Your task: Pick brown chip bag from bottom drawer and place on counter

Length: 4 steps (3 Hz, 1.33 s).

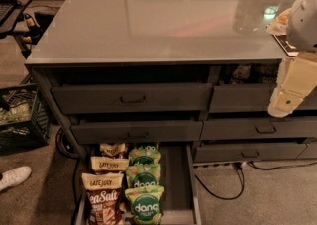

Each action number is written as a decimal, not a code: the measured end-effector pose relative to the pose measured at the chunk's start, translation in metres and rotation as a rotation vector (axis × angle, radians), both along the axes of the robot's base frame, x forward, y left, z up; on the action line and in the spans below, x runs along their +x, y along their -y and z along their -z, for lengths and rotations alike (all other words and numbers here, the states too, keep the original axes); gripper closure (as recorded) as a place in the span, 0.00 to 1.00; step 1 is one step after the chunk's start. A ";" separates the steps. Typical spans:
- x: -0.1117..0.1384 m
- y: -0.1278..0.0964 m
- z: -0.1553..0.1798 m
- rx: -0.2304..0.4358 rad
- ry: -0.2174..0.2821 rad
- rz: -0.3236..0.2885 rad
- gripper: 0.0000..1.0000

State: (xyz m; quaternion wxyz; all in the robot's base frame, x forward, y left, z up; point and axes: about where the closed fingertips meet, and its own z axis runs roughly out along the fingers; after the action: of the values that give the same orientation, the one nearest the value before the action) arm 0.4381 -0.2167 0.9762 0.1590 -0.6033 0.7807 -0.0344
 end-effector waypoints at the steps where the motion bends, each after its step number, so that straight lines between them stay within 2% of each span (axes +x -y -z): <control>1: 0.000 0.000 0.000 0.000 0.000 0.000 0.00; 2: -0.005 -0.016 0.001 -0.013 0.051 -0.028 0.00; 3: -0.020 -0.056 0.016 -0.008 0.089 -0.084 0.00; 4: -0.038 -0.091 0.053 0.000 0.061 -0.143 0.00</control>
Offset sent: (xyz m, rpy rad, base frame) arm -0.0147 0.0453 -0.0077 -0.0376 -0.1303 0.0820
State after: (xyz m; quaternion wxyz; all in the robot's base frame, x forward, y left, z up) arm 0.4004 -0.1253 0.9236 0.1848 -0.6563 0.7304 -0.0411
